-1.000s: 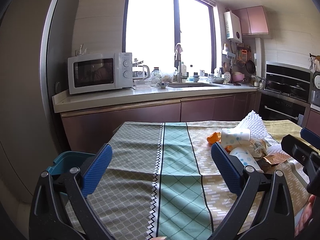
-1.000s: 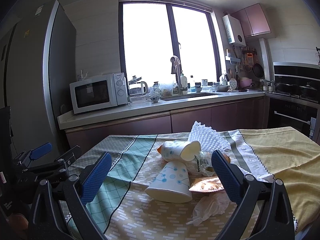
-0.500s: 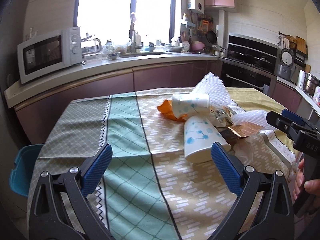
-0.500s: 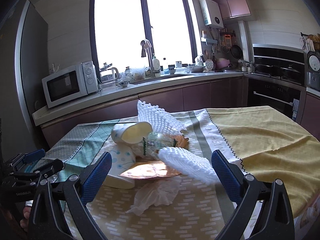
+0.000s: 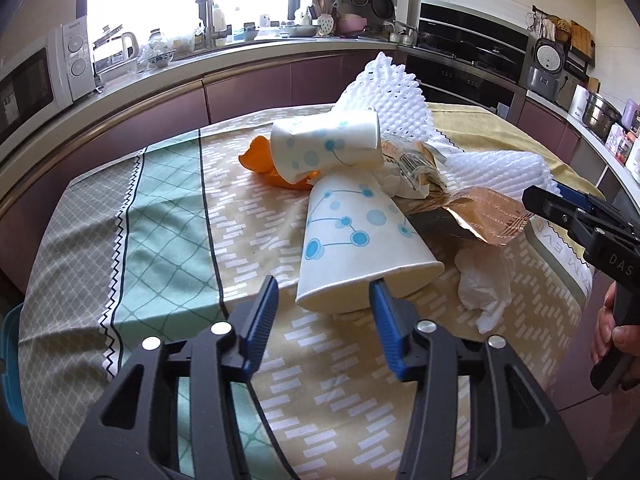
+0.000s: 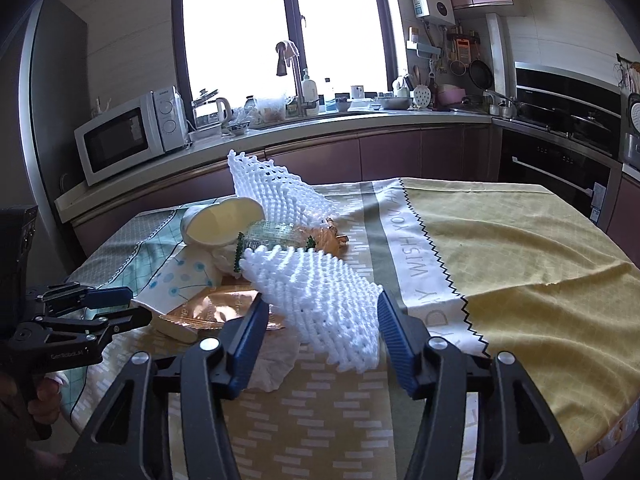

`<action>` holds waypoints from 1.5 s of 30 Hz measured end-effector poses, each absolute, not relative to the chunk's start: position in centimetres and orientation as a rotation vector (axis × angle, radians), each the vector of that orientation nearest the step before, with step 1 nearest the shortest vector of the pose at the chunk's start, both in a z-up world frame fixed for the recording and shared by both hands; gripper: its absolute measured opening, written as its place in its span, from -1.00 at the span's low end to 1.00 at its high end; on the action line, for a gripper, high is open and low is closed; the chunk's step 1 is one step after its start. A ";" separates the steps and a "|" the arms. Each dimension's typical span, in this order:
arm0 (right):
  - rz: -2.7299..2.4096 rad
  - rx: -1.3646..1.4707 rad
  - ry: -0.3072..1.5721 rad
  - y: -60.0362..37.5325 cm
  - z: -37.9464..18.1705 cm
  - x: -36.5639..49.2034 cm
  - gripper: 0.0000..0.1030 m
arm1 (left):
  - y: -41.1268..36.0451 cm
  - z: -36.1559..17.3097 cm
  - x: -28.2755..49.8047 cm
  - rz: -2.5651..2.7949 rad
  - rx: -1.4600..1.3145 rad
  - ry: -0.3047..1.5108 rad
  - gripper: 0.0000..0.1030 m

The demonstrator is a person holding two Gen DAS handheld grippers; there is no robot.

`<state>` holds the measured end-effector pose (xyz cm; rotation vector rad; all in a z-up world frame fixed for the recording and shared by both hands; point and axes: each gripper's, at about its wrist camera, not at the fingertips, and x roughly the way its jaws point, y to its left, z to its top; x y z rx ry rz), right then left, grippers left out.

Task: Collect trash
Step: 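Grasp the blue-dotted paper cup with the left tool while the right tool grasps the white foam net, then carry the cup and foam net to the teal bin while both tools open to drop them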

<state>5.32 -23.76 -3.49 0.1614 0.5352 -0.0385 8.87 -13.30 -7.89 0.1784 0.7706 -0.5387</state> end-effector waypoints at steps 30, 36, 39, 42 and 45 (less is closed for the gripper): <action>0.509 0.102 0.391 -6.7 5.1 7.7 -0.78 | 9.6 -1.1 3.3 -0.288 -0.009 0.606 -0.93; 0.697 0.067 0.440 1.9 4.6 12.1 -0.78 | 18.9 -1.2 3.6 -0.068 -0.011 0.619 -0.93; 0.771 0.065 0.481 6.0 4.0 14.3 -0.78 | 22.5 -1.9 4.3 0.004 -0.008 0.640 -0.93; 0.823 0.064 0.521 9.7 3.3 16.4 -0.78 | 24.8 -3.3 4.8 0.055 -0.010 0.670 -0.93; 0.858 0.054 0.559 12.8 2.5 18.2 -0.78 | 26.5 -4.6 5.9 0.082 -0.016 0.704 -0.93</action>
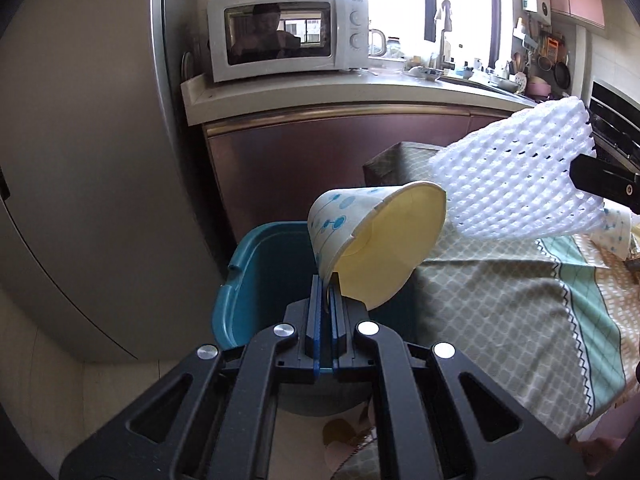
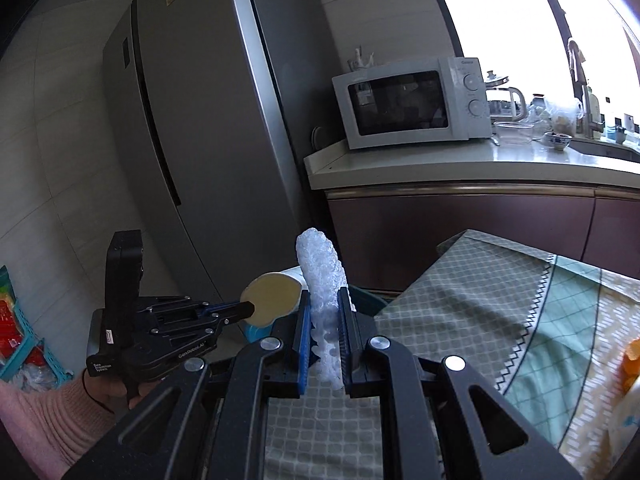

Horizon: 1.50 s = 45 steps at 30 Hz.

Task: Collect trash
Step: 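Carry the cup and foam net to the teal bin while both tools open to drop them, then move both open tools back over the table trash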

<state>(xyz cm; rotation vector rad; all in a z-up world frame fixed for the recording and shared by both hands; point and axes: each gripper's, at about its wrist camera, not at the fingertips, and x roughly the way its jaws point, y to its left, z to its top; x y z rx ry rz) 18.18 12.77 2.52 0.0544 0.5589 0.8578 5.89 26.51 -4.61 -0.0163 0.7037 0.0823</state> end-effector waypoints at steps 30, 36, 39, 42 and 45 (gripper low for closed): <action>0.829 0.029 0.802 19.4 -2.4 23.4 -0.20 | 30.3 -11.1 15.2 0.104 -0.106 0.818 -0.54; 0.841 0.043 0.726 15.1 -0.2 19.6 -0.14 | 27.5 -7.5 12.7 0.040 -0.088 0.699 -0.31; 0.826 0.071 0.685 12.1 1.1 17.8 -0.12 | 25.7 -5.7 11.7 -0.026 -0.080 0.644 -0.26; 0.779 0.098 0.649 8.1 1.8 16.1 -0.10 | 23.0 -4.3 10.9 -0.104 -0.068 0.609 -0.18; 0.708 0.120 0.622 4.0 2.1 14.5 -0.09 | 20.0 -3.4 10.6 -0.187 -0.058 0.592 -0.15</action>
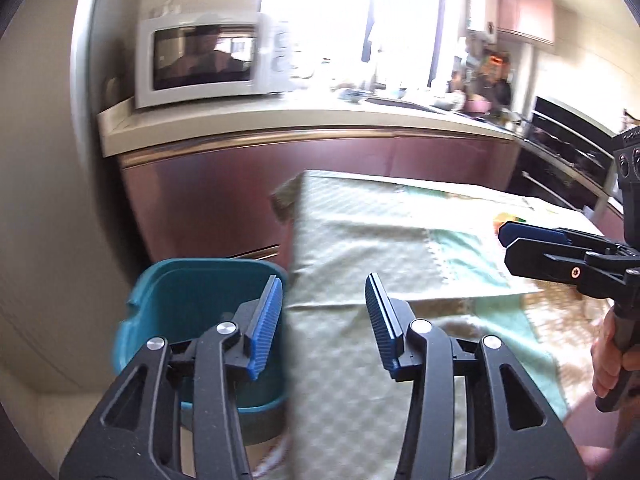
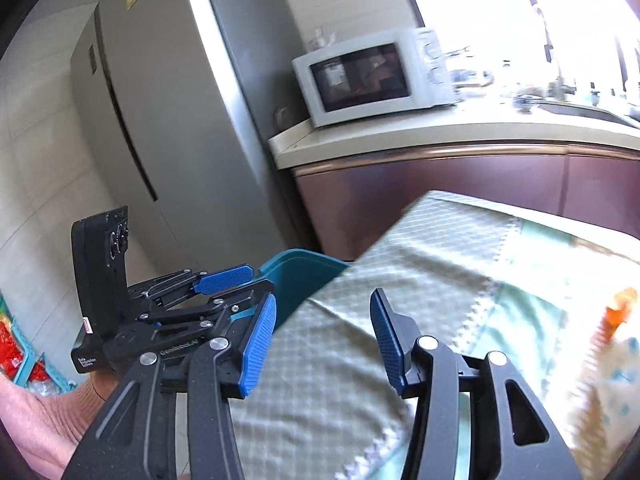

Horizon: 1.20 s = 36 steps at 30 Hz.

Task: Collect trash
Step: 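Move both open tools back over the table trash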

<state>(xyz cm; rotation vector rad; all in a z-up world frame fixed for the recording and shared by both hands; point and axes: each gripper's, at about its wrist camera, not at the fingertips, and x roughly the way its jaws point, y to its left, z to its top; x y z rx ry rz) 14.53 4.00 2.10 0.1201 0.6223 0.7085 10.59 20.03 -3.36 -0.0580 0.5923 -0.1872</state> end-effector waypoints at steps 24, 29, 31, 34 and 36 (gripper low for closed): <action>0.049 0.359 0.581 -22.8 -2.1 6.5 0.11 | -7.9 -3.9 9.3 -0.582 0.166 0.629 0.13; 0.075 0.406 0.609 -22.8 -4.0 6.6 0.11 | -10.5 -4.0 10.2 -0.559 0.190 0.633 0.13; 0.091 0.422 0.613 -22.7 -4.5 6.7 0.11 | -11.2 -4.1 10.6 -0.548 0.197 0.641 0.13; 0.114 0.454 0.621 -22.5 -4.9 7.0 0.11 | -12.0 -4.2 11.2 -0.535 0.203 0.648 0.13; 0.120 0.464 0.623 -22.3 -5.2 7.1 0.11 | -12.5 -4.3 11.5 -0.525 0.209 0.648 0.13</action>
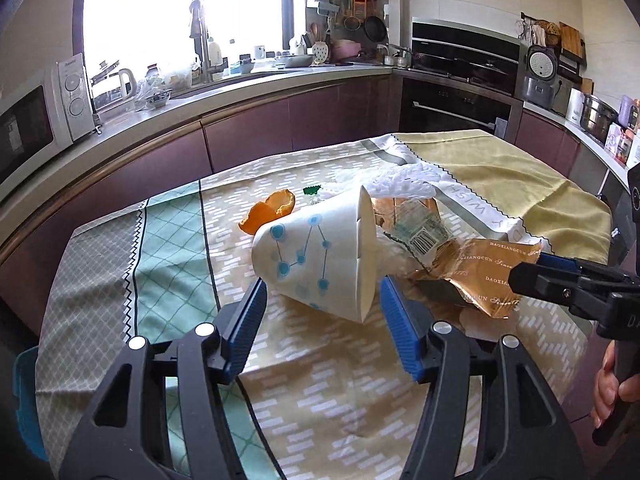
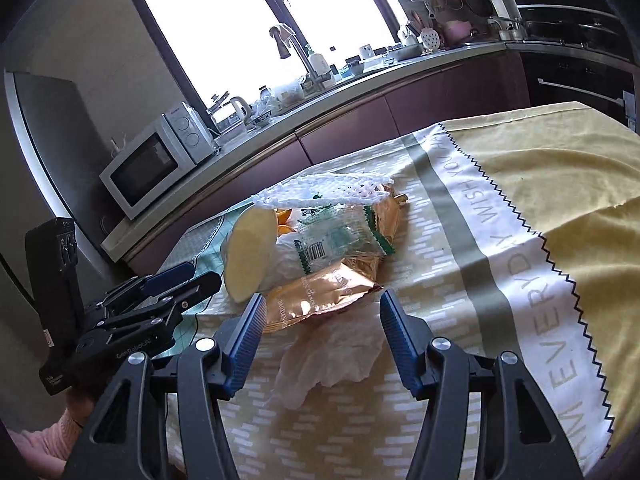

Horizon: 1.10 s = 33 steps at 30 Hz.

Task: Collect trash
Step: 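Grasp the second paper cup with the left tool while the right tool grasps the gold wrapper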

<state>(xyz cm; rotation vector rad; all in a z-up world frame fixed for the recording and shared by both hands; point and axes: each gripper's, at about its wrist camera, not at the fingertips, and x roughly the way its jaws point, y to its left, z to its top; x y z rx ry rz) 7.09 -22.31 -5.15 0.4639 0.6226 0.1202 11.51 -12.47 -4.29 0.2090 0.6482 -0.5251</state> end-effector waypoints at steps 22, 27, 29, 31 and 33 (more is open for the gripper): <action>0.217 0.596 0.587 -22.9 -5.5 6.5 -0.77 | -9.1 -4.2 11.5 -0.518 0.128 0.691 -0.90; 0.247 0.567 0.563 -22.3 -4.4 6.1 -0.83 | -7.3 -3.4 10.4 -0.527 0.113 0.675 -0.93; 0.269 0.557 0.555 -21.8 -4.0 5.9 -0.91 | -6.5 -3.0 10.0 -0.527 0.102 0.673 -0.93; 0.285 0.543 0.547 -21.4 -3.5 5.7 -0.91 | -5.6 -2.6 9.5 -0.527 0.093 0.665 -0.93; 0.300 0.532 0.540 -20.9 -3.0 5.5 -0.91 | -4.7 -2.1 9.0 -0.525 0.082 0.653 -0.93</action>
